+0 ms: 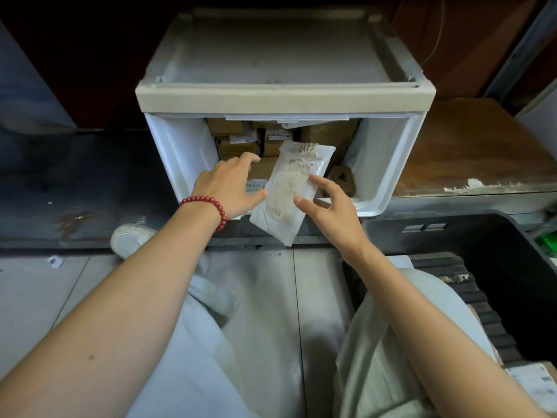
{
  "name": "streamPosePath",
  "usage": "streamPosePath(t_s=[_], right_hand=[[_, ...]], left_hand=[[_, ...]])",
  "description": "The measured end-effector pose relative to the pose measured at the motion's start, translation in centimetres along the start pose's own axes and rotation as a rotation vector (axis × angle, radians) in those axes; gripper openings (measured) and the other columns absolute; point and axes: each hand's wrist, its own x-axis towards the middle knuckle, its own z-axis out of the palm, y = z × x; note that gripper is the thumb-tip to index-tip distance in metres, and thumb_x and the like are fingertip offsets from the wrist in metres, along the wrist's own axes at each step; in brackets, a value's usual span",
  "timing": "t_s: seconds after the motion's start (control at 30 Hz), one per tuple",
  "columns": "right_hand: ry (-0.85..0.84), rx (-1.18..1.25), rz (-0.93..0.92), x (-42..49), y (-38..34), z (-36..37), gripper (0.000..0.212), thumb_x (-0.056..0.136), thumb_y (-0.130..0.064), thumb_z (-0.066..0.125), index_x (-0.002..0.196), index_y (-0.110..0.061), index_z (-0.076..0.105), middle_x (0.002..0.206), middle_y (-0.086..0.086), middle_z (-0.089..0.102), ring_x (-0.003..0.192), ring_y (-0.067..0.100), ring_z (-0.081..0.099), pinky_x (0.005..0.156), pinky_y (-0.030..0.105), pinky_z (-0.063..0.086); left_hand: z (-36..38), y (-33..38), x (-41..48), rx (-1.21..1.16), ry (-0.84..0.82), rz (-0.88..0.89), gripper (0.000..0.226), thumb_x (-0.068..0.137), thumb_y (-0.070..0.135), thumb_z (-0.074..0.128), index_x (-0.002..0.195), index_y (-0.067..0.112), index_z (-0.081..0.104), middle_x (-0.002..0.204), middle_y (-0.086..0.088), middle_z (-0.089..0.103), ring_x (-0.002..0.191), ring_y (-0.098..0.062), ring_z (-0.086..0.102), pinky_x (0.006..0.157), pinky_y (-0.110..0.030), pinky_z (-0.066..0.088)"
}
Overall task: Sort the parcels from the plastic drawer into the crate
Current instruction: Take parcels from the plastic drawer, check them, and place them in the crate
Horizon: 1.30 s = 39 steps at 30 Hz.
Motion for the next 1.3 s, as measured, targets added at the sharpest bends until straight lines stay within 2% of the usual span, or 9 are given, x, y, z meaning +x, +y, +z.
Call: streamPosePath(t_s=[0.1, 0.2, 0.33, 0.63, 0.8, 0.93, 1.07, 1.23, 1.3], right_hand=[[-0.035, 0.069, 0.007, -0.1, -0.3, -0.3, 0.060, 0.086, -0.014, 0.070, 0.140, -0.020, 0.043, 0.135, -0.008, 0.045, 0.108, 0.013, 0.060, 0.082, 0.023, 0.057], [-0.046, 0.139, 0.047, 0.2, -0.2, -0.7, 0.063, 0.084, 0.002, 0.066, 0.138, -0.021, 0.044, 0.131, -0.007, 0.046, 0.117, 0.019, 0.057, 0.087, 0.031, 0.056], [-0.068, 0.225, 0.085, 0.2, -0.2, -0.8, 0.064, 0.084, 0.011, 0.061, 0.137, -0.020, 0.044, 0.132, -0.003, 0.047, 0.118, 0.020, 0.056, 0.082, 0.027, 0.057], [-0.124, 0.282, 0.076, 0.6, -0.3, -1.0, 0.063, 0.084, 0.013, 0.059, 0.134, -0.024, 0.048, 0.128, -0.008, 0.050, 0.100, 0.001, 0.058, 0.067, 0.014, 0.054], [-0.148, 0.243, 0.076, 0.8, 0.1, -0.5, 0.063, 0.082, 0.013, 0.060, 0.130, -0.026, 0.045, 0.123, 0.000, 0.055, 0.109, 0.016, 0.060, 0.078, 0.026, 0.057], [-0.085, 0.261, 0.108, 1.0, 0.6, -0.2, 0.052, 0.086, 0.005, 0.063, 0.126, -0.020, 0.041, 0.116, 0.005, 0.060, 0.108, 0.017, 0.062, 0.078, 0.025, 0.057], [0.002, 0.271, 0.152, 1.3, 0.9, -0.3, 0.040, 0.086, -0.002, 0.068, 0.119, -0.012, 0.049, 0.115, 0.005, 0.061, 0.107, 0.020, 0.063, 0.086, 0.035, 0.057], [0.091, 0.281, 0.199, 1.4, 0.9, -0.6, 0.036, 0.085, -0.005, 0.071, 0.114, -0.013, 0.052, 0.117, 0.003, 0.057, 0.104, 0.020, 0.063, 0.068, 0.020, 0.058], [0.095, 0.324, 0.225, 1.6, 1.0, -0.6, 0.032, 0.087, -0.007, 0.069, 0.115, -0.010, 0.055, 0.112, 0.003, 0.062, 0.104, 0.018, 0.064, 0.069, 0.020, 0.058]], left_hand=[[0.3, 0.3, -0.8, -0.042, -0.020, -0.009, 0.077, 0.085, 0.057, 0.058, 0.147, 0.027, 0.021, 0.146, 0.001, 0.041, 0.126, -0.023, 0.047, 0.094, -0.040, 0.045], [0.2, 0.0, -1.3, -0.116, -0.035, -0.020, 0.084, 0.083, 0.060, 0.058, 0.148, 0.028, 0.016, 0.148, 0.001, 0.038, 0.127, -0.023, 0.046, 0.093, -0.039, 0.044], [-0.1, -0.7, -1.7, -0.166, -0.046, -0.045, 0.088, 0.081, 0.061, 0.060, 0.149, 0.028, 0.013, 0.147, -0.003, 0.040, 0.126, -0.023, 0.047, 0.095, -0.039, 0.045], [0.1, -1.3, -1.9, -0.234, -0.036, -0.053, 0.087, 0.080, 0.061, 0.061, 0.148, 0.027, 0.018, 0.146, 0.000, 0.040, 0.125, -0.020, 0.047, 0.093, -0.034, 0.042], [0.5, -1.0, -1.5, -0.287, -0.035, -0.059, 0.083, 0.080, 0.057, 0.064, 0.145, 0.025, 0.024, 0.143, -0.002, 0.043, 0.124, -0.022, 0.048, 0.093, -0.032, 0.041], [0.7, -0.6, -0.9, -0.323, -0.004, -0.062, 0.073, 0.081, 0.049, 0.068, 0.139, 0.023, 0.033, 0.141, -0.002, 0.044, 0.124, -0.019, 0.046, 0.089, -0.025, 0.036], [0.7, 0.1, -0.8, -0.298, -0.008, -0.065, 0.068, 0.081, 0.050, 0.068, 0.136, 0.021, 0.041, 0.143, -0.002, 0.037, 0.128, -0.018, 0.041, 0.092, -0.021, 0.030], [0.7, 0.5, -0.9, -0.321, -0.007, -0.076, 0.065, 0.078, 0.054, 0.068, 0.131, 0.021, 0.051, 0.139, -0.001, 0.040, 0.127, -0.015, 0.040, 0.092, -0.017, 0.027], [0.7, 0.6, -0.9, -0.335, -0.008, -0.085, 0.065, 0.076, 0.059, 0.067, 0.128, 0.022, 0.055, 0.136, 0.002, 0.049, 0.126, -0.015, 0.042, 0.093, -0.019, 0.029]])
